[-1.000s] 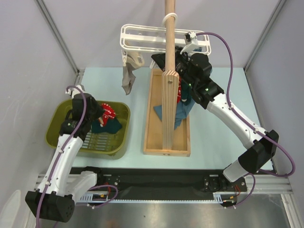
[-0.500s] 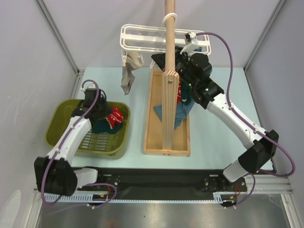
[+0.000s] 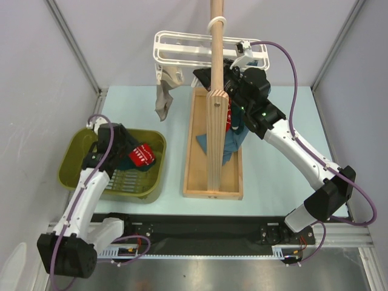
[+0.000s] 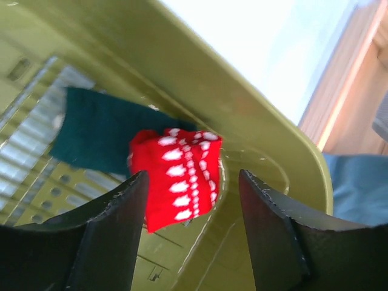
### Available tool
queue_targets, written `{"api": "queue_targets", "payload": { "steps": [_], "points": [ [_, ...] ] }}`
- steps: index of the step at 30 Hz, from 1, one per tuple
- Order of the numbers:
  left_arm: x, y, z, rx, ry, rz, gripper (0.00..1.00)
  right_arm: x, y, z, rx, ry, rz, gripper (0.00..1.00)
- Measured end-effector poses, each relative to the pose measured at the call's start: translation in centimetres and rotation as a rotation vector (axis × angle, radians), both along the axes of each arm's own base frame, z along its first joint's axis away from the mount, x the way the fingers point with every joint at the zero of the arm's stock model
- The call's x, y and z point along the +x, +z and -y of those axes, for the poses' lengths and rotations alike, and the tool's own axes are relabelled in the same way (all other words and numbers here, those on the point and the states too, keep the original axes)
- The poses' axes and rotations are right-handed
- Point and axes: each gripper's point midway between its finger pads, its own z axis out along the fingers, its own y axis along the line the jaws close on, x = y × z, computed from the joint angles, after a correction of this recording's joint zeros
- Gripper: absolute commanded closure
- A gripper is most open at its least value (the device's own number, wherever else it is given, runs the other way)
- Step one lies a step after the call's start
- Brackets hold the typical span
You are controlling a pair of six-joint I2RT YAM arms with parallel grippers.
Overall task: Clip the socks to the hanger
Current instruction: Pick up the sock from the bin.
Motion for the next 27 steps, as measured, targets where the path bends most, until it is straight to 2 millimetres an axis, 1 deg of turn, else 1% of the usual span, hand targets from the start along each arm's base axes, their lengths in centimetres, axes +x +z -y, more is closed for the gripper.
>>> {"api": "queue_targets", "payload": {
  "steps": [3,5,7,10,13,15,16,17,19,20,21,22,24,27],
  "points": [
    [-1.1,-0.2,-1.0,-0.018,0.068,0.004,0.34,0.0,0.0,0.0,-0.001,0.0,0.0,1.0],
    [-1.7,-1.1,-1.9,-0.036,0.122,-0.022,0.34,0.0,0.0,0.0,-0.001,0.0,0.001,1.0],
    [-2.0,-2.4,-2.6,-0.063,0.166,-0.061,0.34,0.0,0.0,0.0,-0.001,0.0,0.001,1.0],
    [-2.3,-4.7,-3.1,-0.118,0.21,-0.135,0.36,0.0,0.0,0.0,-0.001,0.001,0.001,1.0],
    [-2.5,-7.3,-3.1,-0.169,0.238,-0.212,0.41,0.0,0.0,0.0,-0.001,0.002,0.001,1.0],
    [-2.5,-8.5,-2.9,-0.195,0.245,-0.239,0.44,-0.1,0.0,0.0,-0.001,0.004,0.001,1.0],
    [-2.5,-8.8,-2.7,-0.202,0.245,-0.244,0.47,-0.1,0.0,0.0,-0.001,0.004,0.001,1.0],
    [-2.4,-9.0,-2.6,-0.213,0.246,-0.246,0.55,-0.1,0.0,-0.1,-0.002,0.005,0.001,1.0],
    [-2.0,-9.0,-2.5,-0.229,0.251,-0.237,0.64,0.0,0.0,0.0,-0.002,0.004,0.001,1.0],
    [-1.8,-8.9,-2.5,-0.234,0.253,-0.225,0.84,0.0,0.0,0.0,-0.002,0.005,0.001,1.0],
    [-1.5,-8.7,-2.6,-0.239,0.257,-0.211,0.94,0.0,0.0,0.0,-0.002,0.004,0.001,1.0],
    [-1.3,-8.4,-2.6,-0.237,0.255,-0.196,1.0,0.0,0.0,0.1,-0.002,0.003,0.002,1.0],
    [-1.3,-7.9,-2.9,-0.215,0.242,-0.177,1.0,0.0,0.0,0.1,-0.002,0.003,0.002,1.0],
    [-1.5,-6.7,-4.0,-0.138,0.247,-0.159,1.0,0.1,0.0,0.2,-0.002,0.004,0.002,1.0]
  ]
}}
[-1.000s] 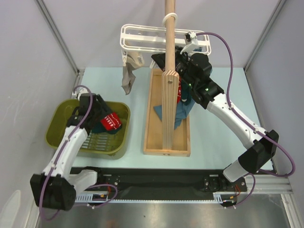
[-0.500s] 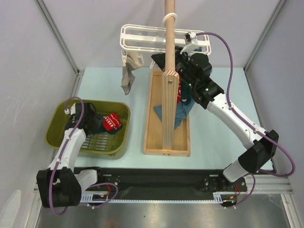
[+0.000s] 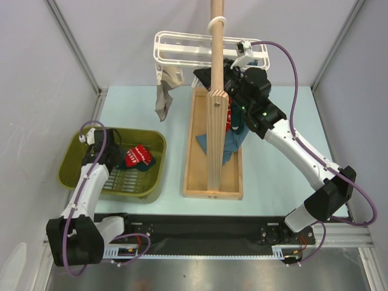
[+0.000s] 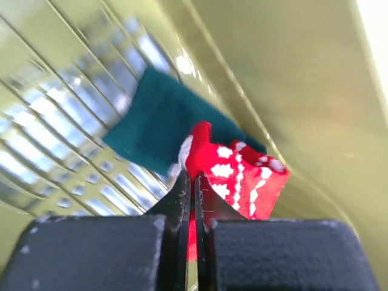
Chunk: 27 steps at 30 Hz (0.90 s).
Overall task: Clip the socks to the hanger
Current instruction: Pick up the sock from the bin.
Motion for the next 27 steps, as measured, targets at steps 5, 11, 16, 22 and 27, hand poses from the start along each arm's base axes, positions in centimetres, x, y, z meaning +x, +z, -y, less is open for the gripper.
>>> {"api": "queue_targets", "payload": {
  "steps": [5,11,16,22,27],
  "points": [
    [0.7,3.4,-1.4,0.172,0.002,0.039,1.0,0.1,-0.1,0.1,0.0,-0.001,-0.002,1.0],
    [1.9,0.8,4.0,0.274,-0.189,-0.058,0.92,0.1,-0.1,0.1,0.01,-0.001,-0.005,1.0],
    [1.8,-5.3,6.3,0.279,-0.297,-0.252,0.49,0.1,-0.1,0.1,0.009,0.0,-0.006,1.0],
    [1.9,-2.9,6.2,0.29,-0.281,-0.172,0.3,0.1,-0.1,0.1,0.009,-0.001,-0.006,1.0],
    [1.8,2.6,5.4,0.295,-0.237,0.004,0.28,0.0,-0.1,0.1,0.008,0.005,-0.005,1.0]
  ]
}}
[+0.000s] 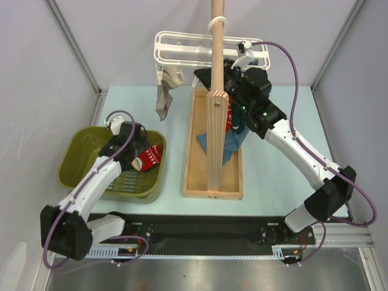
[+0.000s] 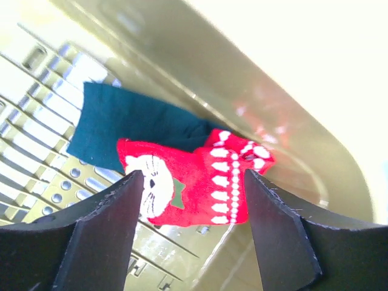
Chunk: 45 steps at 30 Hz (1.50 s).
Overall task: Clip the socks to the hanger
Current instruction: Pick up the sock from the bin.
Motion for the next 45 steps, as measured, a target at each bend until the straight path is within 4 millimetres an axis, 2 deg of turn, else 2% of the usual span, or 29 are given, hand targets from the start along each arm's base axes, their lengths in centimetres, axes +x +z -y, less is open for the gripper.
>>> {"api": "queue_targets", "payload": {
  "steps": [3,5,9,12,15,19,24,29,32,35,36,38,39,43,45],
  "points": [
    [-0.4,2.1,-0.7,-0.029,0.015,0.076,0.31,-0.1,0.0,0.0,-0.001,0.004,0.0,1.0],
    [-0.9,2.3,-1.7,-0.054,0.044,0.092,0.32,-0.1,0.0,-0.1,-0.001,0.005,0.001,1.0],
    [-1.7,0.4,-4.2,-0.138,0.146,0.035,0.32,-0.1,0.0,-0.1,-0.001,0.009,0.001,1.0],
    [-1.7,-1.3,-4.9,-0.227,0.219,-0.021,0.3,-0.2,0.0,-0.1,-0.002,0.012,0.001,1.0],
    [-1.7,-2.7,-4.7,-0.32,0.287,-0.071,0.28,-0.2,0.0,-0.1,-0.002,0.012,0.001,1.0],
    [-1.5,-4.2,-3.5,-0.426,0.358,-0.16,0.29,-0.2,0.0,-0.2,-0.002,0.013,0.001,1.0],
    [-1.4,-5.2,-2.4,-0.54,0.44,-0.221,0.33,-0.1,0.0,-0.1,-0.002,0.011,0.001,1.0],
    [-1.6,-5.4,-2.4,-0.599,0.525,-0.232,0.35,-0.1,0.0,-0.1,-0.002,0.011,0.001,1.0],
    [-1.7,-5.5,-2.8,-0.62,0.566,-0.228,0.42,-0.1,0.0,-0.1,-0.002,0.011,0.001,1.0],
    [-1.8,-5.8,-3.3,-0.633,0.599,-0.221,0.6,-0.1,0.0,-0.1,-0.002,0.011,0.001,1.0],
    [-1.8,-5.9,-3.5,-0.635,0.607,-0.218,0.73,-0.1,0.0,-0.1,-0.002,0.011,0.001,1.0],
    [-1.8,-6.3,-3.8,-0.637,0.618,-0.213,0.87,-0.1,0.0,-0.1,-0.002,0.01,0.001,1.0],
    [-1.8,-6.6,-3.8,-0.64,0.615,-0.21,0.99,-0.1,0.0,-0.1,-0.002,0.01,0.001,1.0],
    [-1.8,-7.1,-3.8,-0.647,0.591,-0.194,1.0,-0.1,0.0,-0.1,-0.002,0.01,0.001,1.0],
    [-1.7,-6.6,-3.8,-0.638,0.563,-0.17,1.0,-0.1,0.0,0.0,-0.002,0.01,0.001,1.0]
  ]
}}
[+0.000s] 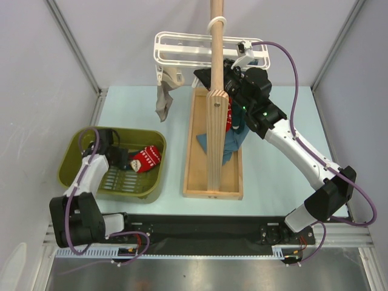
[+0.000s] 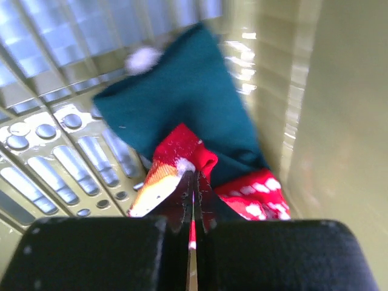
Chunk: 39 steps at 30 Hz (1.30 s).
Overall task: Clip the socks to the hanger
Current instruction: Pick up the sock from the bin, then clamp the sock onto the hanger.
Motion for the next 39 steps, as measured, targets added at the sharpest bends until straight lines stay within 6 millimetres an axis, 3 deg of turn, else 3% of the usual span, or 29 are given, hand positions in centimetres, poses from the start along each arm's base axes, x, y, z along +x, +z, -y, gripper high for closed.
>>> {"api": "queue_targets", "payload": {
  "steps": [4,8,12,20,25,28,31,35,39],
  "points": [
    [0.6,4.2,-0.5,0.094,-0.084,0.171,1.0,0.0,0.0,0.0,0.0,-0.001,0.0,1.0],
    [0.9,12.2,-0.7,0.249,-0.193,0.492,1.0,0.0,0.0,0.1,0.0,-0.001,0.0,1.0],
    [0.1,18.7,1.4,0.334,-0.368,0.757,1.0,0.0,0.1,0.1,0.0,0.0,0.001,1.0],
    [-1.1,22.8,7.9,0.285,-0.769,1.01,1.0,-0.1,0.0,0.0,-0.002,0.004,-0.001,1.0],
    [-3.9,27.4,14.4,0.222,-1.126,1.251,1.0,-0.1,0.0,0.0,-0.003,0.007,-0.001,1.0],
    [-5.8,30.0,17.1,0.225,-1.318,1.368,1.0,-0.2,0.0,-0.1,-0.004,0.009,-0.001,1.0],
    [-7.6,32.0,18.7,0.228,-1.458,1.483,1.0,-0.2,-0.1,-0.1,-0.008,0.014,0.001,1.0],
    [-6.9,33.3,19.3,0.252,-1.48,1.52,1.0,-0.3,-0.2,-0.1,-0.013,0.017,0.001,1.0],
    [-5.2,33.1,20.5,0.261,-1.459,1.506,1.0,-0.3,-0.2,-0.1,-0.017,0.018,0.0,1.0]
  ]
}}
